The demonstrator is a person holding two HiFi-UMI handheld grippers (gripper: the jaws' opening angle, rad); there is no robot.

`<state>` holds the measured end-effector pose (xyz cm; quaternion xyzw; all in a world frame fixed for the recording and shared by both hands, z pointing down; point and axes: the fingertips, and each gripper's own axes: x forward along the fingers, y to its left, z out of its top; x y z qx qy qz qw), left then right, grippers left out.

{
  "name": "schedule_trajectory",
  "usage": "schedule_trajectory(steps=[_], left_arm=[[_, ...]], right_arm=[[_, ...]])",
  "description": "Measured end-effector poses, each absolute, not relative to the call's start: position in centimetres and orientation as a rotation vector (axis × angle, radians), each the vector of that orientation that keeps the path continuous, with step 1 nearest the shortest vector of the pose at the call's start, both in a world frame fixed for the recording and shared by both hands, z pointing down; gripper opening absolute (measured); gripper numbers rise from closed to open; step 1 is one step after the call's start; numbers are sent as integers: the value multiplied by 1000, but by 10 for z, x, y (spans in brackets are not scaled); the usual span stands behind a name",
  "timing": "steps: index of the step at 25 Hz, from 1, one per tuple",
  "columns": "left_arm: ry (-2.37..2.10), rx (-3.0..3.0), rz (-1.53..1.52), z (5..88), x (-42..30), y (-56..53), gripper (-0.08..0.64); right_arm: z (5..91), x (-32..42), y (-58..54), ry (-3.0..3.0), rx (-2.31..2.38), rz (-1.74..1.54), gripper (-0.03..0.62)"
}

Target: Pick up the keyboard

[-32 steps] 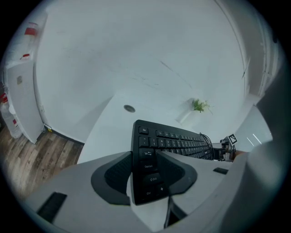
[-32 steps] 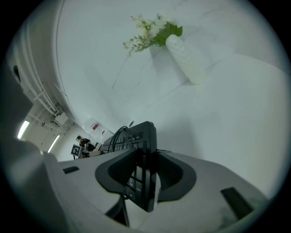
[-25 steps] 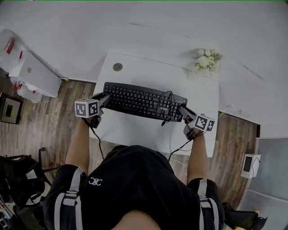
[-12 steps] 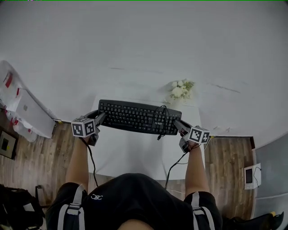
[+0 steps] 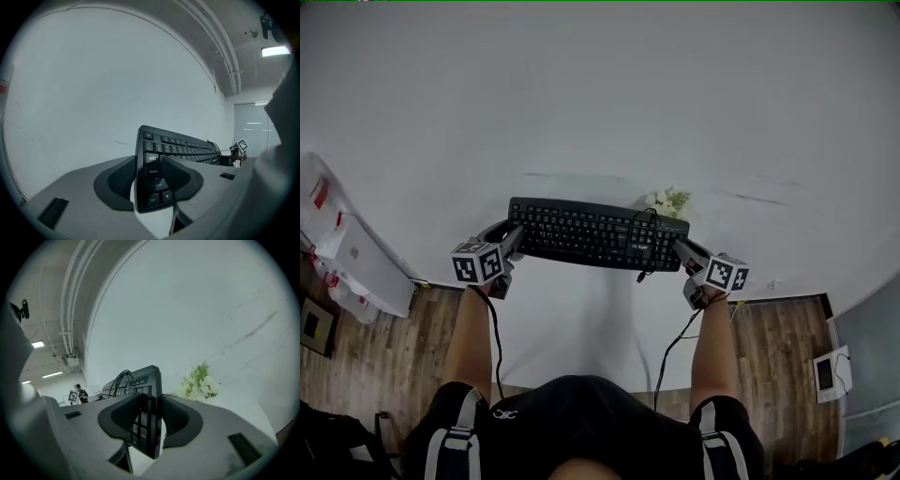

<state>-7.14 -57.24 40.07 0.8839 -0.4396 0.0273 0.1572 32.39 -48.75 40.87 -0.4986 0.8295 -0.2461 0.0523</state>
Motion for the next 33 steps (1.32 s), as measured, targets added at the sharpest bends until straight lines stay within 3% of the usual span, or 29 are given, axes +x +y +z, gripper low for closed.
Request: schedule_trajectory(steps=[10, 33], left_arm=[[-1349, 2663, -94, 313, -63, -566, 181], [-1328, 2577, 2, 356, -66, -563, 179]], right_arm=[[326, 342, -492, 2509, -1506, -515, 150], [365, 339, -497, 2525, -1497, -635, 150]])
